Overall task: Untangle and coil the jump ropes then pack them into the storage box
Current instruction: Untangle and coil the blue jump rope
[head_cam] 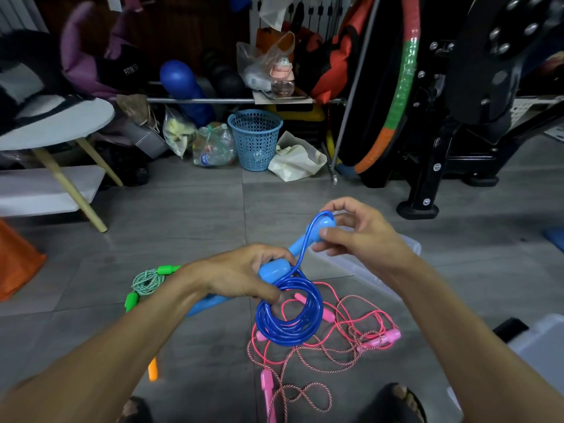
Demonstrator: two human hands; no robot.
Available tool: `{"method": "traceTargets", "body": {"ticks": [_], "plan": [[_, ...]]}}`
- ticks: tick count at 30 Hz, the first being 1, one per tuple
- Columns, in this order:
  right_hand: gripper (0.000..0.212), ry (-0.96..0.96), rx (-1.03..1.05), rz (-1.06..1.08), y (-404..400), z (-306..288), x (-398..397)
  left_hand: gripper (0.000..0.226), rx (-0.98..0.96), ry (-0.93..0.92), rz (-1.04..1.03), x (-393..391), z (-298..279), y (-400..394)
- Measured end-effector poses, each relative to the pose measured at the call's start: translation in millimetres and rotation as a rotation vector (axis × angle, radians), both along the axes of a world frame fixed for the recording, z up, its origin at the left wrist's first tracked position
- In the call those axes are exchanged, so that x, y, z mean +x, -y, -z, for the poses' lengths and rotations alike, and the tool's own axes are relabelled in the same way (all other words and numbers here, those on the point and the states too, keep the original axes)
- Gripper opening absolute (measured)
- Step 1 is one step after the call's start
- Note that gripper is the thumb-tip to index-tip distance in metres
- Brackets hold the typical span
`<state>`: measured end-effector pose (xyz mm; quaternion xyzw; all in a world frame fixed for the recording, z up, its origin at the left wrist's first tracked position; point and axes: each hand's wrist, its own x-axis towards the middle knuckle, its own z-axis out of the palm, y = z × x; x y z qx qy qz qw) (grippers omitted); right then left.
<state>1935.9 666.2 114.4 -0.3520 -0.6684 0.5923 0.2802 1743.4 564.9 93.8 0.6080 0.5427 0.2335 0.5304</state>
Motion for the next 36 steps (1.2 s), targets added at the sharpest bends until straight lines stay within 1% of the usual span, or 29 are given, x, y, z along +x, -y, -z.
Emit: {"method": "traceTargets", "body": {"ticks": [2,5,7,12,16,19,22,24,28,30,33,34,36], "plan": [[0.032,-0.019,0.002,0.008,0,-3,3,0.031,0.016,0.026,-0.006,-1,0,0],[0.029,0.024,0.109,0.075,1,-2,1,0.033,0.033,0.102,-0.037,-3,-2,1],[0.028,0.007,0.097,0.115,3,1,-1,0.031,0.027,0.15,-0.059,-5,-3,1],[0.025,-0.113,-0.098,0.209,7,8,-6,0.033,0.039,0.172,-0.089,-7,-3,1],[0.027,-0.153,-0.275,0.249,8,7,-7,0.034,0.074,0.186,-0.082,-5,-5,2],[0.022,-0.176,-0.403,0.221,10,7,-8,0.036,0.07,0.234,-0.066,-6,-7,6],[0.016,-0.195,-0.492,0.128,11,8,-9,0.034,0.113,0.287,-0.118,-7,-8,8],[0.014,-0.133,-0.442,0.045,14,9,-9,0.032,0.168,0.281,-0.153,-6,-8,7],[0.011,0.062,-0.297,-0.075,17,14,-11,0.031,0.28,0.237,-0.247,-1,-3,3],[0.016,0.121,-0.25,-0.099,17,16,-12,0.033,0.324,0.265,-0.287,1,-1,1],[0.016,0.12,-0.223,-0.033,18,17,-15,0.035,0.356,0.274,-0.321,2,0,-2],[0.019,0.106,-0.24,-0.014,18,18,-15,0.035,0.359,0.272,-0.325,3,1,-3],[0.032,0.09,-0.292,-0.013,18,18,-15,0.033,0.358,0.269,-0.341,4,1,-4]]}}
